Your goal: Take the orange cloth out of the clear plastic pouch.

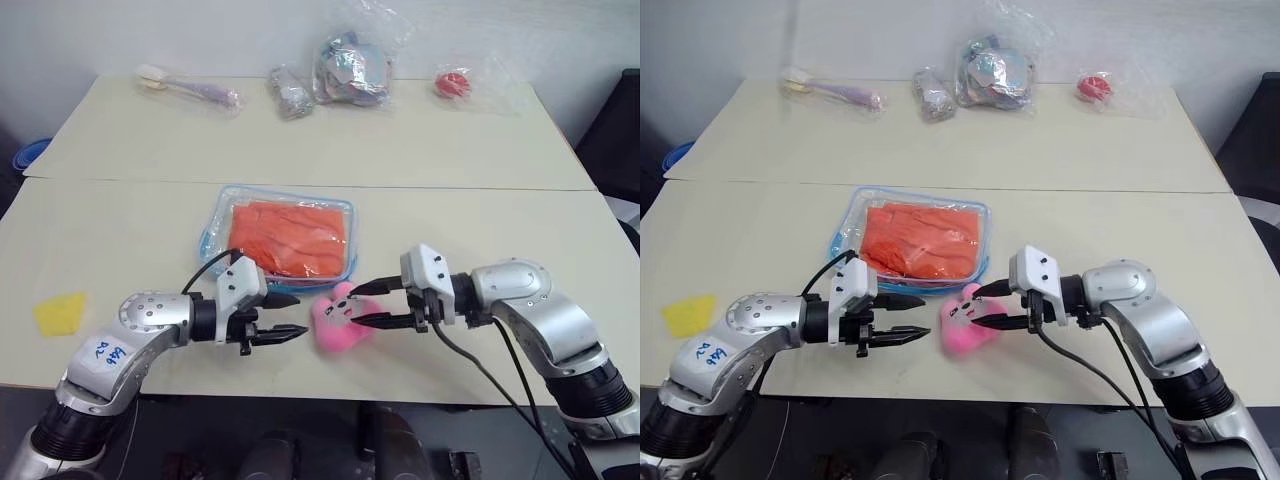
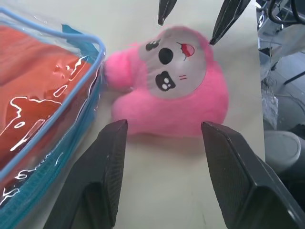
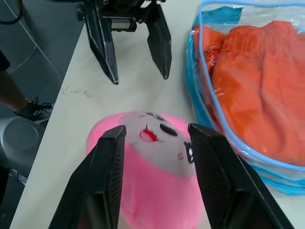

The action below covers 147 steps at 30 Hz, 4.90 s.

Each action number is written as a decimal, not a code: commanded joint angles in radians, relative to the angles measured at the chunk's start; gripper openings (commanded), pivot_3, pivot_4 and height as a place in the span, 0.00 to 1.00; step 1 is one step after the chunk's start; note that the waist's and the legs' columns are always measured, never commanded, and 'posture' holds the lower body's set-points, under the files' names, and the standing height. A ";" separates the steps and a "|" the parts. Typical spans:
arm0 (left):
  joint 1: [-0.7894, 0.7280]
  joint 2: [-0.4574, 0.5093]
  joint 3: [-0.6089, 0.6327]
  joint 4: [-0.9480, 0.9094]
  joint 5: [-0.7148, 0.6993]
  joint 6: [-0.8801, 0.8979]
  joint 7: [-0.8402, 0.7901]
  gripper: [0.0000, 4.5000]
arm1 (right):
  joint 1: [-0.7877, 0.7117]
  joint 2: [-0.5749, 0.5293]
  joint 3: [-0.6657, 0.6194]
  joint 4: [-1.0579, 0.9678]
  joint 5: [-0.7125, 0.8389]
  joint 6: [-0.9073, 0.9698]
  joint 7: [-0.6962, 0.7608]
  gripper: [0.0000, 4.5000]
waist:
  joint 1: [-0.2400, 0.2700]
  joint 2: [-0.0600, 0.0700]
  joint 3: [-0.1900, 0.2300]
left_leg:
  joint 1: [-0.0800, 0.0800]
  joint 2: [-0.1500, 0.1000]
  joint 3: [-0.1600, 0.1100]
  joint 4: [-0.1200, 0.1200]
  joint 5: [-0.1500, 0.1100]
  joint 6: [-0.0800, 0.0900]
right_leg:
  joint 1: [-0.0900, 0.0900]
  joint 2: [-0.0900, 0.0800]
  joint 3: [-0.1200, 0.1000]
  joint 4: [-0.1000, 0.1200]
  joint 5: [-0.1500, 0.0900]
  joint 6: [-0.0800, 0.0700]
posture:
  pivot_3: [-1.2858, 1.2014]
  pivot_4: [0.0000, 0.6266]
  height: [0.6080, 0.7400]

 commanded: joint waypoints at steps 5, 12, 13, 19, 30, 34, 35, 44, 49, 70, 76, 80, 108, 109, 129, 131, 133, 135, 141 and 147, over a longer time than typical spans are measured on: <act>-0.084 -0.046 -0.065 -0.009 -0.005 0.013 -0.023 0.58 | -0.062 -0.116 -0.154 -0.010 0.061 0.030 0.023 0.48 | 0.001 0.000 0.000 | -0.001 0.000 0.000 0.000 0.000 0.000 | 0.000 0.000 0.000 0.000 0.000 0.000 | 0.52 0.24 1.00; -0.160 -0.106 -0.180 0.053 0.057 0.022 -0.020 0.58 | -0.088 -0.185 -0.216 -0.035 0.103 0.072 0.029 0.48 | 0.001 0.000 0.000 | -0.001 0.000 0.001 0.000 0.000 0.000 | 0.000 0.000 0.000 0.000 0.000 0.000 | 0.52 0.24 1.00; -0.162 -0.112 -0.201 0.059 0.073 0.020 -0.019 0.58 | -0.087 -0.189 -0.218 -0.042 0.107 0.075 0.027 0.48 | 0.000 0.000 0.000 | -0.001 0.000 0.001 0.000 0.000 0.000 | 0.000 0.000 0.000 0.000 0.000 0.000 | 0.52 0.24 1.00; -0.177 -0.132 -0.273 0.106 0.152 0.020 0.000 0.58 | -0.078 -0.190 -0.213 -0.080 0.122 0.094 -0.001 0.48 | 0.002 0.000 0.000 | -0.001 0.000 0.001 0.001 0.000 0.000 | 0.000 0.000 0.000 0.000 0.000 0.000 | 0.52 0.24 1.00; -0.196 -0.148 -0.254 0.145 0.171 -0.012 -0.032 0.31 | -0.039 -0.203 -0.212 -0.103 0.152 0.081 0.031 0.49 | 0.022 0.000 0.000 | -0.002 -0.002 0.001 0.002 0.001 0.002 | 0.000 -0.002 0.000 -0.001 0.001 0.002 | 0.52 0.24 1.00; -0.157 -0.084 -0.228 0.098 0.152 -0.009 -0.081 0.03 | -0.055 -0.181 -0.180 -0.081 0.127 0.043 0.032 0.49 | 0.021 0.000 0.000 | -0.002 -0.002 0.001 0.002 0.001 0.002 | 0.000 -0.002 0.000 -0.001 0.001 0.002 | 0.52 0.24 1.00; -0.144 -0.053 -0.222 0.081 0.148 -0.007 -0.104 0.01 | -0.062 -0.169 -0.166 -0.074 0.113 0.029 0.028 0.49 | 0.016 0.000 0.000 | -0.002 -0.002 0.001 0.002 0.001 0.002 | 0.000 -0.001 0.000 -0.001 0.001 0.002 | 0.52 0.24 1.00; -0.119 0.120 -0.132 0.080 0.140 -0.031 -0.192 0.01 | -0.094 0.002 0.114 0.144 -0.291 -0.434 -0.042 0.49 | -0.005 0.000 0.000 | 0.000 0.000 0.001 0.000 0.001 0.001 | 0.000 0.000 0.001 -0.001 0.001 0.001 | 0.52 0.24 1.00; -0.140 0.101 -0.120 0.083 0.139 -0.014 -0.171 0.01 | -0.123 0.089 0.184 0.260 -0.387 -0.570 -0.072 0.49 | -0.005 0.000 0.000 | -0.002 -0.001 0.001 0.001 0.001 0.001 | 0.000 0.000 0.000 -0.001 0.001 0.001 | 0.52 0.24 1.00; -0.092 0.097 -0.104 0.033 0.135 0.009 -0.138 0.00 | -0.201 0.176 0.191 0.463 -0.419 -0.688 -0.034 0.01 | -0.009 0.000 0.000 | -0.001 0.000 0.000 0.001 0.001 0.001 | 0.000 0.000 0.000 -0.001 0.001 0.001 | 0.52 0.24 1.00; -0.075 0.107 -0.100 0.030 0.139 0.000 -0.140 0.00 | -0.203 0.176 0.190 0.473 -0.425 -0.698 -0.032 0.01 | -0.009 0.000 0.000 | -0.001 0.000 0.000 0.001 0.001 0.001 | 0.000 0.000 0.000 -0.001 0.001 0.001 | 0.52 0.24 1.00; -0.034 0.142 -0.045 0.018 0.122 0.007 -0.147 0.00 | -0.221 0.166 0.178 0.505 -0.450 -0.727 -0.059 0.01 | -0.011 0.000 0.000 | -0.001 0.000 0.000 0.001 0.001 0.001 | 0.000 0.000 0.000 -0.001 0.001 0.001 | 0.52 0.24 1.00; 0.321 0.325 0.490 0.348 0.143 -0.221 -0.167 0.00 | -0.246 -0.017 0.074 0.609 -0.361 -0.848 0.030 0.01 | -0.030 0.002 0.001 | -0.002 0.006 0.001 -0.002 0.000 0.001 | -0.002 -0.001 -0.001 -0.001 0.001 0.000 | 0.52 0.24 1.00; 0.323 0.301 0.476 0.313 0.135 -0.203 -0.152 0.10 | -0.239 -0.013 0.074 0.586 -0.346 -0.811 0.036 0.08 | -0.030 0.002 0.001 | -0.002 0.006 0.001 -0.002 0.000 0.001 | -0.002 -0.001 -0.001 -0.001 0.001 0.000 | 0.52 0.24 1.00; 0.264 0.361 0.651 0.001 -0.020 -0.085 -0.147 0.98 | 0.002 -0.077 -0.143 -0.013 0.116 -0.062 -0.012 1.00 | 0.001 0.002 0.001 | -0.002 0.006 -0.001 0.000 -0.001 0.001 | -0.001 -0.002 -0.002 -0.002 0.001 0.000 | 0.52 0.24 1.00; 0.205 0.381 0.552 -0.007 0.030 -0.137 -0.144 0.98 | 0.005 -0.068 -0.151 -0.052 0.160 0.002 -0.038 1.00 | 0.000 0.002 0.000 | -0.001 0.005 -0.001 0.000 -0.001 0.002 | -0.001 -0.002 -0.001 -0.001 0.001 0.000 | 0.52 0.24 1.00; 0.117 0.383 0.388 0.004 0.121 -0.206 -0.137 0.98 | 0.013 -0.059 -0.149 -0.095 0.196 0.049 -0.062 1.00 | -0.002 0.002 0.000 | -0.001 0.005 0.000 -0.001 -0.001 0.002 | -0.001 -0.002 -0.001 -0.001 0.001 0.000 | 0.52 0.24 1.00; 0.058 0.376 0.242 0.038 0.232 -0.296 -0.143 0.98 | 0.029 -0.054 -0.142 -0.135 0.213 0.072 -0.079 1.00 | -0.003 0.002 0.000 | -0.002 0.001 0.000 -0.001 -0.001 0.002 | -0.001 -0.001 -0.001 -0.002 0.001 0.000 | 0.52 0.24 1.00; -0.068 0.299 0.041 0.192 0.425 -0.481 -0.117 0.98 | 0.054 -0.037 -0.140 -0.186 0.222 0.098 -0.123 1.00 | -0.004 0.002 0.000 | -0.002 0.001 0.004 -0.001 -0.002 0.002 | -0.002 0.001 -0.001 -0.002 0.001 0.000 | 0.52 0.24 1.00; -0.122 0.229 -0.008 0.265 0.496 -0.545 -0.099 0.98 | 0.080 -0.033 -0.148 -0.211 0.224 0.105 -0.148 1.00 | -0.001 0.002 0.000 | -0.003 0.000 0.008 0.000 -0.002 0.002 | -0.002 0.001 -0.002 -0.001 0.001 0.000 | 0.52 0.24 1.00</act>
